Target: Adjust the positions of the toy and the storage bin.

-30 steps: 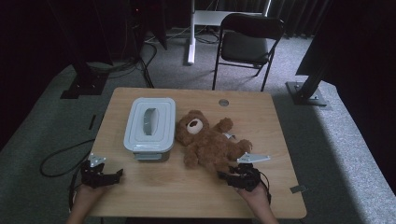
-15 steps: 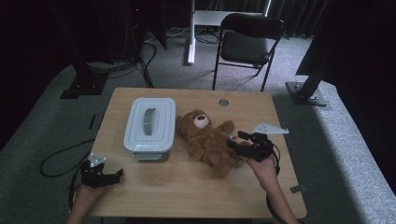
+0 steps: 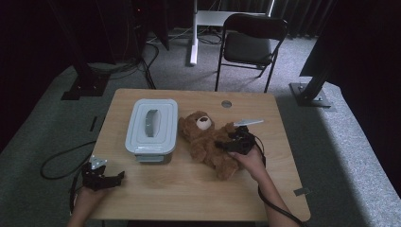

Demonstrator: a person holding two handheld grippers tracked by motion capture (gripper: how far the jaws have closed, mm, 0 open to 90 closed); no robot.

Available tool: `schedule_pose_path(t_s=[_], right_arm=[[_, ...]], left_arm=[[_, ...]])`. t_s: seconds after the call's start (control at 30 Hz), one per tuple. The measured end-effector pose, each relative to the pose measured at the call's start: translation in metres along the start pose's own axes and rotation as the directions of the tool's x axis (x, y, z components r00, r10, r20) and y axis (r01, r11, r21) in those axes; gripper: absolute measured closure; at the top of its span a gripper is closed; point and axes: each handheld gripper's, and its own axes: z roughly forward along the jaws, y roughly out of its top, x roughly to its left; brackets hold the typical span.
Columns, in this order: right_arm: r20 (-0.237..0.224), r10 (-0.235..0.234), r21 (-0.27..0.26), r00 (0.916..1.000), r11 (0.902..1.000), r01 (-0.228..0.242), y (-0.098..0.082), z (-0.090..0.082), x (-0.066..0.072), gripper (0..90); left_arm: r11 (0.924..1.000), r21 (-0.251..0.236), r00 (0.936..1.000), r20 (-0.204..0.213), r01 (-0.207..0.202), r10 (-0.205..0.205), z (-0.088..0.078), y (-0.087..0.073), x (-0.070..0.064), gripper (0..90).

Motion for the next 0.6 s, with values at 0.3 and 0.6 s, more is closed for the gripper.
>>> schedule_pose_path(t_s=[0.3,0.6], right_arm=[[0.039,-0.14,0.116,0.9894,0.9841,0.135,-0.009,0.033,0.02,9.9],[0.068,-0.146,0.182,0.987,0.9746,0.131,-0.01,0.044,0.026,18.7]], left_arm=[[1.0,0.0,1.0,0.0,0.0,0.0,0.0,0.0,0.0,1.5],[1.0,-0.001,1.0,0.0,0.0,0.0,0.0,0.0,0.0,1.5]])
